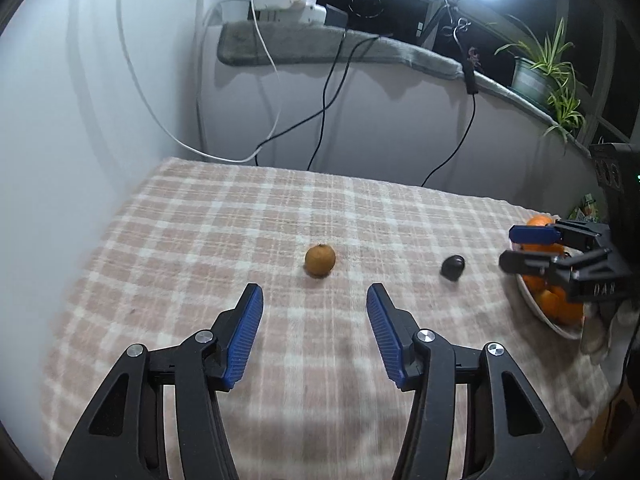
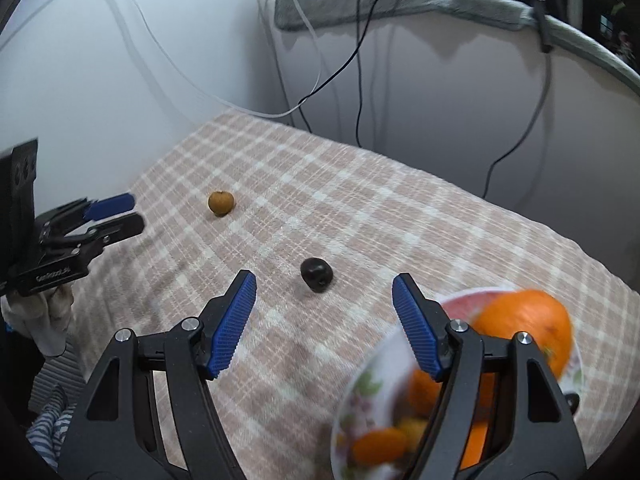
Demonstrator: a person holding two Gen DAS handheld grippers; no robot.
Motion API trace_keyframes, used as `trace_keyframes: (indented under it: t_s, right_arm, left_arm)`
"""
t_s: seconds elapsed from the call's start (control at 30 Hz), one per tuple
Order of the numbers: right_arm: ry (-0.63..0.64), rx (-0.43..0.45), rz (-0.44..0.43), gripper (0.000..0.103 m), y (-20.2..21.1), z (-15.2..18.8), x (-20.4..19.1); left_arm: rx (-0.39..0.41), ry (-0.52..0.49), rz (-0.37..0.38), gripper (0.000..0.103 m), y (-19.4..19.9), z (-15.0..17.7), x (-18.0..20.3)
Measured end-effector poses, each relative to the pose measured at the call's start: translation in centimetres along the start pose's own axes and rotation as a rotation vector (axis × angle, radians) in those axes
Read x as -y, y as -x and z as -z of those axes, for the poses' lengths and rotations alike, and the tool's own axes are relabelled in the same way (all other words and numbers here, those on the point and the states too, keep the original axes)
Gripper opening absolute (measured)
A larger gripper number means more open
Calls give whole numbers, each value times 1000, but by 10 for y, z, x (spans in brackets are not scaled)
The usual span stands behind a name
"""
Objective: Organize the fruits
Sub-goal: 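Grasp the second dark plum with the right tool while the left tool grasps a small brown fruit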
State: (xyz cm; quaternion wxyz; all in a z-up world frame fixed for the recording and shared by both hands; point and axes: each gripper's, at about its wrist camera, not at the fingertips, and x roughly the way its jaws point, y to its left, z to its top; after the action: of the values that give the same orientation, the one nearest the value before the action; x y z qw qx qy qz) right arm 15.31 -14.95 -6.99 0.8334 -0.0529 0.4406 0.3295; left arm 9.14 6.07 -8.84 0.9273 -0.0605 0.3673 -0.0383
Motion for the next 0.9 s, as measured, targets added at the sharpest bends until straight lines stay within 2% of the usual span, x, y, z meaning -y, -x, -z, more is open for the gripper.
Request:
trace_keyframes:
  t_s: [0.23,0.53,0.63,0.8,0.9]
  right_arm:
    - [66,-69,20,73,-31,-7,-14]
    - [71,-130,47,67,-50,-9,-18]
    - [65,-149,53,58,-57,-10,-20]
    - [57,-169,61,49,-68,-11,-23]
    - [37,-177,64,47,-71,-12,-20]
  left_arm:
    - [-39,-2,23,48,-38,-12,4]
    - [-60,4,39,43,-58,-17,4]
    - [-62,3,36,42,-61,-17,5]
    - [-74,19,41,40,-69,-17,1]
    - [-83,26,43,38,-73,-16,-1]
